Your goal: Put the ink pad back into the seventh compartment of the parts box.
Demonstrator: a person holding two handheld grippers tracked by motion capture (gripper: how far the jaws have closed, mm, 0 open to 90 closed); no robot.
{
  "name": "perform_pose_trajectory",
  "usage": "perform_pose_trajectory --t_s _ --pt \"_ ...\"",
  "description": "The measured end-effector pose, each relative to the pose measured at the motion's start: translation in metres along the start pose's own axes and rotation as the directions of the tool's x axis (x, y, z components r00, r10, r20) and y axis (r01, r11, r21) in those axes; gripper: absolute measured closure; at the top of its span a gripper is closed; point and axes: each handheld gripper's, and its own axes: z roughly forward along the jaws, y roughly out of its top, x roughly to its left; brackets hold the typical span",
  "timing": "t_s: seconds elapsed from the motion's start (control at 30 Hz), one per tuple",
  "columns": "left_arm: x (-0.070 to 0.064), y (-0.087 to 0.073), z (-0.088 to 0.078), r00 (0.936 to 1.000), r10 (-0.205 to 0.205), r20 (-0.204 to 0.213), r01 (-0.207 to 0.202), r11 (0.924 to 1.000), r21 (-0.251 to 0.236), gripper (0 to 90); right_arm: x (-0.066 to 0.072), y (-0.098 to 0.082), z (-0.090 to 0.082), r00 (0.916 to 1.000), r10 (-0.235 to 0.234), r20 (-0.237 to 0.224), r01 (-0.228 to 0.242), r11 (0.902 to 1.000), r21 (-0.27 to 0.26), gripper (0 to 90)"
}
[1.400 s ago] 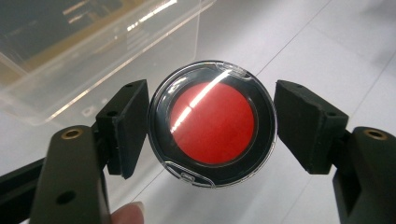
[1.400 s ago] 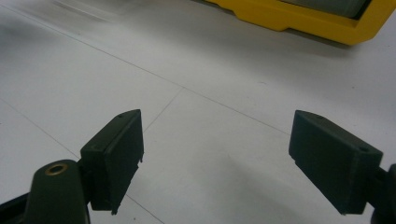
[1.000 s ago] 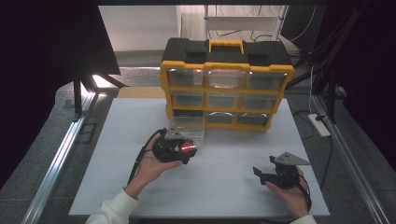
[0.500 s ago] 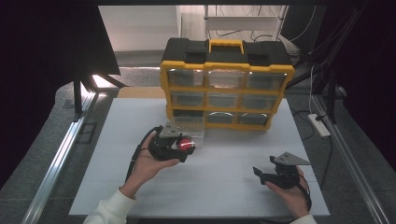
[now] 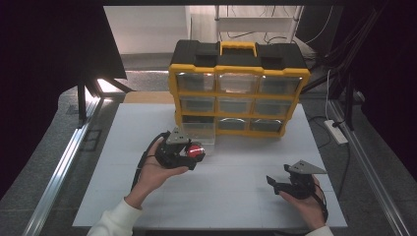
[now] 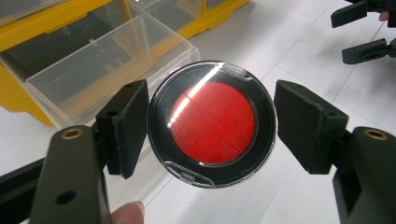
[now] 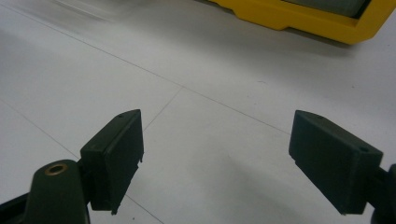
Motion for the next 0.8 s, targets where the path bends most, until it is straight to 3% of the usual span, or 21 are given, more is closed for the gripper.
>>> perform_pose_trajectory --t_s 0.8 --pt "0.028 0.011 0.018 0.9985 -0.049 -0.024 0.049 0.9988 -0.001 29.5 0.0 0.0 0.0 1.0 0.006 0.002 -0.006 1.0 0.002 18.8"
